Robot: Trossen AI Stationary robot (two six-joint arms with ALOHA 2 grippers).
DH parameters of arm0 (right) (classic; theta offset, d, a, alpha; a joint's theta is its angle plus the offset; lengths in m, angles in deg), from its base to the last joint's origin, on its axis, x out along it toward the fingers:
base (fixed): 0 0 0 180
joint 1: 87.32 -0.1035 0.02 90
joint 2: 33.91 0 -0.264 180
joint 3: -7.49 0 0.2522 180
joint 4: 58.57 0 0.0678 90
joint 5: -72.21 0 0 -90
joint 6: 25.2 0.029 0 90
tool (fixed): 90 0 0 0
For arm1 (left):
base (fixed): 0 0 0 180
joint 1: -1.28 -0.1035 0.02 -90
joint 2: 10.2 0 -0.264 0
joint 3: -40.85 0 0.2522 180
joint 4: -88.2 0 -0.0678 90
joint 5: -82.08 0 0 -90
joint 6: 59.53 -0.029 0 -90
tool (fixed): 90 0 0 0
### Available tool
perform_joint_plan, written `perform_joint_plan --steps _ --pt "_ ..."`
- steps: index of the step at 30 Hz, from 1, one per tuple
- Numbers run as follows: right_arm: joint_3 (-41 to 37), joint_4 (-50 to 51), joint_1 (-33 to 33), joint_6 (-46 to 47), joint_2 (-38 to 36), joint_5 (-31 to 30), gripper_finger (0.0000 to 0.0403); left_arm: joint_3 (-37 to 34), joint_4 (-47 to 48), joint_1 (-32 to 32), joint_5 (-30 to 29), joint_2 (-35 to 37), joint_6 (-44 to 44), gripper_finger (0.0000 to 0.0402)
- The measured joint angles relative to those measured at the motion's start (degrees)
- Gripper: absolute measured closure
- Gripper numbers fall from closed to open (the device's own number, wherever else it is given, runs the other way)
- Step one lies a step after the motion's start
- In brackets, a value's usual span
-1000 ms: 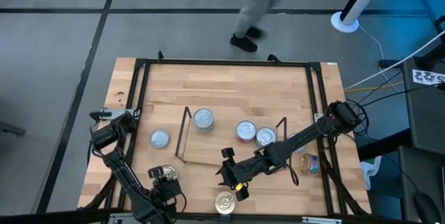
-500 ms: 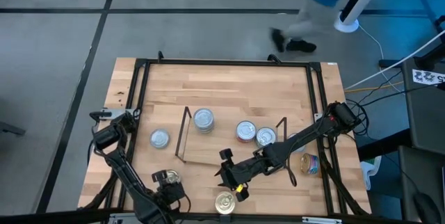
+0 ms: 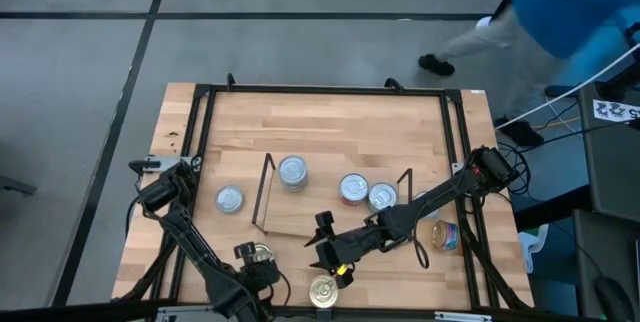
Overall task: Stack canned seafood by type on shelf
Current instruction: Put the blue pink tuna can on the shelf
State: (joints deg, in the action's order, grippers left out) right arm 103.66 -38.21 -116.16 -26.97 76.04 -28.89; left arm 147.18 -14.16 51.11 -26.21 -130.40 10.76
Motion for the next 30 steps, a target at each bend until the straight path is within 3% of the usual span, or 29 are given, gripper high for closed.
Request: perform_joint_plan --steps 7,22,30 --pt "0.0 -0.8 0.0 -2.5 0.9 0.7 0.0124 0.1 -4.2 -1.3 -0.2 0.0 -2.1 0.0401" --pt "0.0 -1.7 0.0 -26.5 8.1 1.6 0.0123 3.2 -7.9 -4.9 -2.0 0.1 -4.6 0.0401" --pt "0.0 -3.7 0.0 -32.8 8.1 1.6 0.0123 4.8 -8.1 -7.5 -2.4 0.2 -6.0 0.0401"
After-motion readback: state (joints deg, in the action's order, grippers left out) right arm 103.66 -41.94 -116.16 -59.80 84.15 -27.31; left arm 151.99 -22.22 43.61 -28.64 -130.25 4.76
